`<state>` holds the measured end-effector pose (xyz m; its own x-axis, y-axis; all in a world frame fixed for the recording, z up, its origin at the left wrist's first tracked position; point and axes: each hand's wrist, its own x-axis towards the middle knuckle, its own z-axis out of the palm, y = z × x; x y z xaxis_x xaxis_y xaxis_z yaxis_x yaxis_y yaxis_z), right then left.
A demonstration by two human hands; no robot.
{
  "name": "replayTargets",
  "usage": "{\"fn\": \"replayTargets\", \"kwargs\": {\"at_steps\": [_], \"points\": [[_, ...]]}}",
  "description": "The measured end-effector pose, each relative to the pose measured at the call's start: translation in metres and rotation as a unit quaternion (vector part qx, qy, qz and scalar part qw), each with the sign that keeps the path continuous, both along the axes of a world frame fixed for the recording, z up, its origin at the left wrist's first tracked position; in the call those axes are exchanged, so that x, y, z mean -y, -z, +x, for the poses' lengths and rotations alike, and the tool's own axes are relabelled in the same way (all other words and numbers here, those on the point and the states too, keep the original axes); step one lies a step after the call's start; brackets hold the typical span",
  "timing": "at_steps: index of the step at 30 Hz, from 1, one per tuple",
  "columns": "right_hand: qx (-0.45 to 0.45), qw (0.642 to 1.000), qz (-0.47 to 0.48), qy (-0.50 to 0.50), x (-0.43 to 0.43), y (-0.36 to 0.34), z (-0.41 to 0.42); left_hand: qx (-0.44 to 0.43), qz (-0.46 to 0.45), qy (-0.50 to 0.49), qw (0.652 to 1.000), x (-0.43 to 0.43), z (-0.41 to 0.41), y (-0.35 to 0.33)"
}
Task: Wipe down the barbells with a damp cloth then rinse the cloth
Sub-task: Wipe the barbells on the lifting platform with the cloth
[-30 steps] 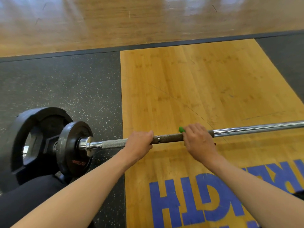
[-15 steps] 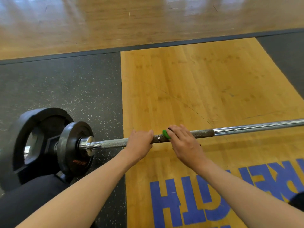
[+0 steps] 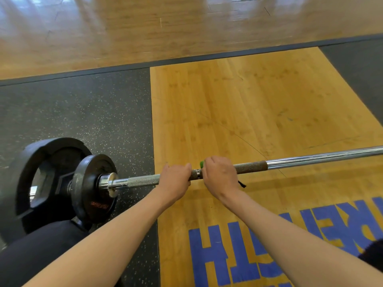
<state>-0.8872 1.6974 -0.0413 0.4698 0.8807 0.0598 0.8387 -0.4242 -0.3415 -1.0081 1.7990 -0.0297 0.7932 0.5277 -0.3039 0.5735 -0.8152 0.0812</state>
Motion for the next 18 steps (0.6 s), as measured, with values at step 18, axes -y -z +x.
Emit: {"fn": "replayTargets", "kwargs": {"at_steps": [18], "points": [[-0.004,0.995,-0.095,0.021,-0.025,-0.017,-0.021,-0.009,-0.020,0.012,1.000,-0.003,0.000,0.001]]}}
